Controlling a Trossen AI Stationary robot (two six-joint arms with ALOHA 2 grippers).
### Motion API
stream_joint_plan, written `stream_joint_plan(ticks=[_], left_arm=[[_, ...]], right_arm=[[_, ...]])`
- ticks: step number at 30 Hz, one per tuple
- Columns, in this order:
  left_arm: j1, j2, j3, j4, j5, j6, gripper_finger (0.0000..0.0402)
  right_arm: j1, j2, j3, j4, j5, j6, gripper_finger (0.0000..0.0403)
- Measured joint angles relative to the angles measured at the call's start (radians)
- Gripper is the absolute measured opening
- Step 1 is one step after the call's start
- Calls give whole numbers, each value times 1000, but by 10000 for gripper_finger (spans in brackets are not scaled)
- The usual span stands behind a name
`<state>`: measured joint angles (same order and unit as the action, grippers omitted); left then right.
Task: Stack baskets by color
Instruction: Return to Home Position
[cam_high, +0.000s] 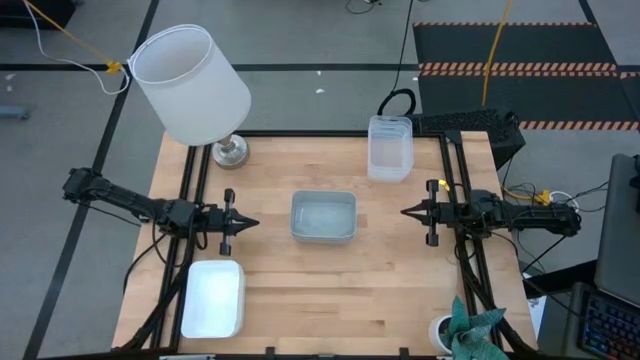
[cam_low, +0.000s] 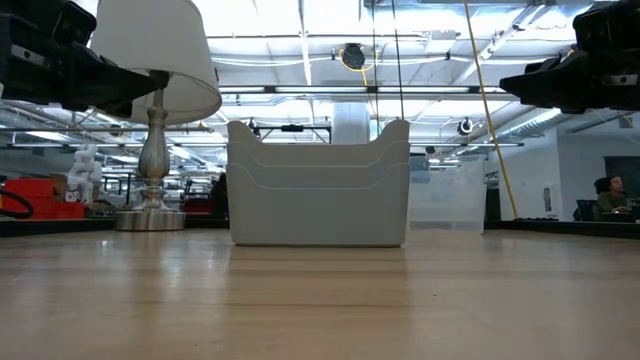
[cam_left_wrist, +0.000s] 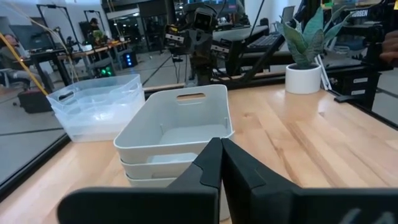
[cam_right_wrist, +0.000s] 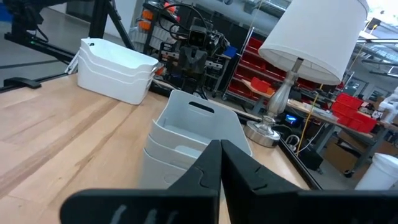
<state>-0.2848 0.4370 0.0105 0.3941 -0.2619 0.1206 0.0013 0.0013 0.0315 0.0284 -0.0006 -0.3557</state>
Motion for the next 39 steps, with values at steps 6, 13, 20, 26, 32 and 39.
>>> stream_joint_plan(ticks=[6,13,20,26,32,39], left_arm=[[0,-32,0,-27,5,29,3],[18,-177,1,-105,27,67,3],[40,-310,1,-266,41,34,3],[40,-381,2,-349,61,23,2],[50,-418,2,-353,63,88,4],[87,-424,2,-366,139,89,4]], right_arm=[[0,7,-17,4,1,0,0],[0,8,-17,3,0,3,0],[0,8,-17,4,0,3,0],[0,8,-17,4,-1,3,0],[0,8,-17,4,0,3,0],[0,8,-17,4,-1,3,0]])
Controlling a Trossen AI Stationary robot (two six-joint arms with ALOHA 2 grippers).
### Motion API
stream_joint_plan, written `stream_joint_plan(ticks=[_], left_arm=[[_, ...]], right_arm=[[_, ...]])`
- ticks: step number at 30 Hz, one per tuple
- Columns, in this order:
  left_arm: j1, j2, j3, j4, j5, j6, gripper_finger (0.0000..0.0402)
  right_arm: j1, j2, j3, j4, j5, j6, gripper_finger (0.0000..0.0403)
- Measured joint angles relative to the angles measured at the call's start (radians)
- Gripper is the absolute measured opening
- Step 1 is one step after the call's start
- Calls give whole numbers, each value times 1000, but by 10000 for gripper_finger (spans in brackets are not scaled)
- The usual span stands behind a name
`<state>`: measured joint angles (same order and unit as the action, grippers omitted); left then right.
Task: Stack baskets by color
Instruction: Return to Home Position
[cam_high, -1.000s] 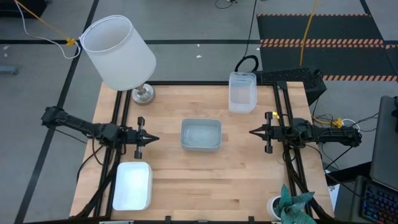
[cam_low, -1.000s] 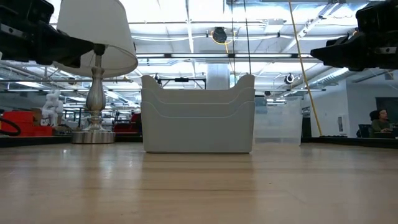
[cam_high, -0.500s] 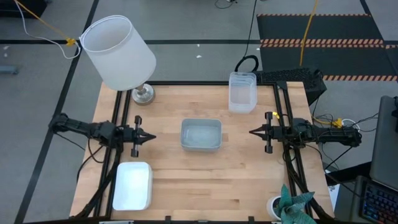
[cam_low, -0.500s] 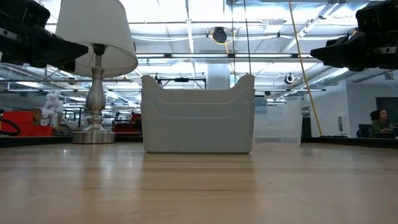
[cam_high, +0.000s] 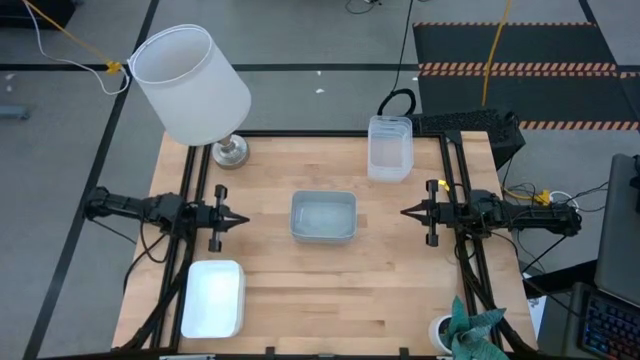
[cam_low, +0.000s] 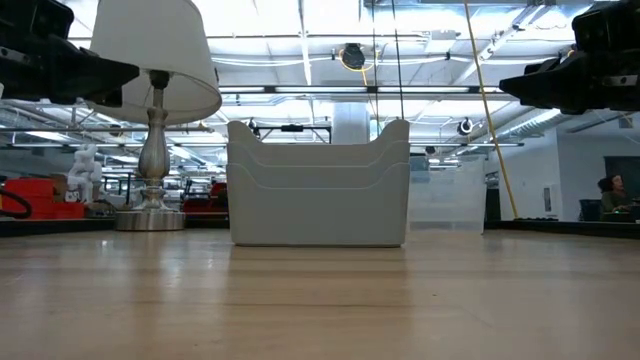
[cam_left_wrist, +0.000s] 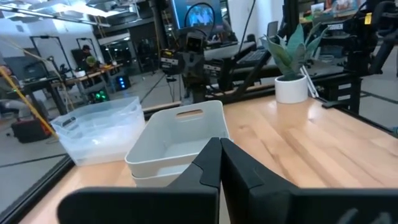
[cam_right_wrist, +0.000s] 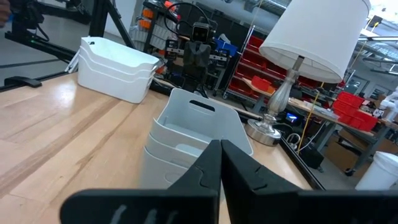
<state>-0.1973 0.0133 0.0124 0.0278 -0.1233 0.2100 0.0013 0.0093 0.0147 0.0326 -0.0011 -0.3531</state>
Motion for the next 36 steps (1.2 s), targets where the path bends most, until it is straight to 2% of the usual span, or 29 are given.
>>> stream_joint_plan(ticks=[15,28,36], left_arm=[[74,0,0,-18,92,14,5],[74,1,0,-19,94,7,16],[77,1,-1,-19,93,42,9]], right_arm=[[0,0,0,0,0,0,0],[0,0,0,0,0,0,0],[0,0,0,0,0,0,0]])
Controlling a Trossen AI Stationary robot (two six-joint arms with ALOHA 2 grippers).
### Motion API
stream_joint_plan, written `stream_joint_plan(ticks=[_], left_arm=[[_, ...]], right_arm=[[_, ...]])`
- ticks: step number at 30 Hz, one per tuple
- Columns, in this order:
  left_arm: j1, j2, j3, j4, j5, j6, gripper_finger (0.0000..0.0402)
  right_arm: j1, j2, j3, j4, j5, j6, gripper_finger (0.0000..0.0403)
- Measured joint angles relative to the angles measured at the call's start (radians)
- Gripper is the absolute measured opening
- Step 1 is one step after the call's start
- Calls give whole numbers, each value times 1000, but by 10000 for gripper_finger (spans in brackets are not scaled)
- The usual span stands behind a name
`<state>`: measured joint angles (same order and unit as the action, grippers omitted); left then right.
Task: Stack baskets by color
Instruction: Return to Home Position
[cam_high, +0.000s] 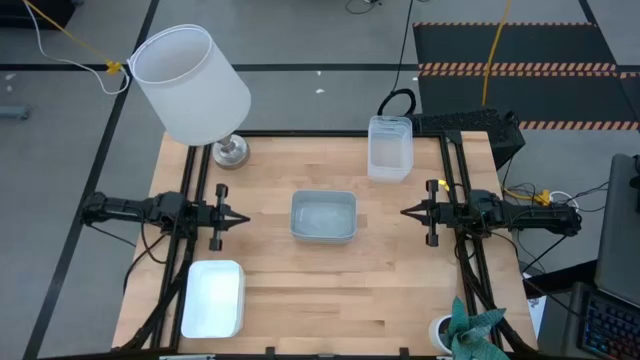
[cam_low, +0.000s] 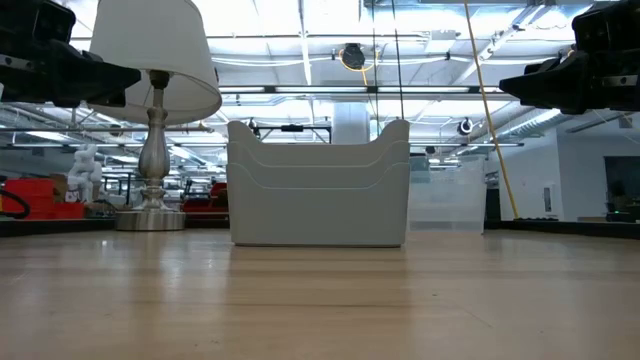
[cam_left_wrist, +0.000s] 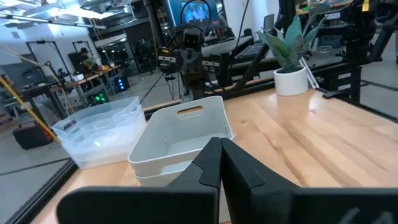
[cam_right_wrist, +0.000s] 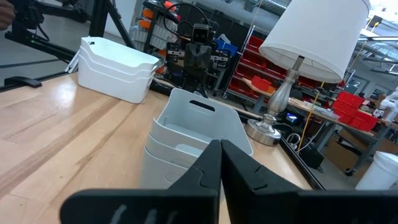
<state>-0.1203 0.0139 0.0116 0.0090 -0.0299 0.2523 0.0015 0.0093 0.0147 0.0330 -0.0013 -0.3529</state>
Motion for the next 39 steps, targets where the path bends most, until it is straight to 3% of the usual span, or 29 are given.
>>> stream_joint_plan(ticks=[39], left_arm=[[23,0,-3,45,4,2,12]], right_arm=[[0,0,0,0,0,0,0]])
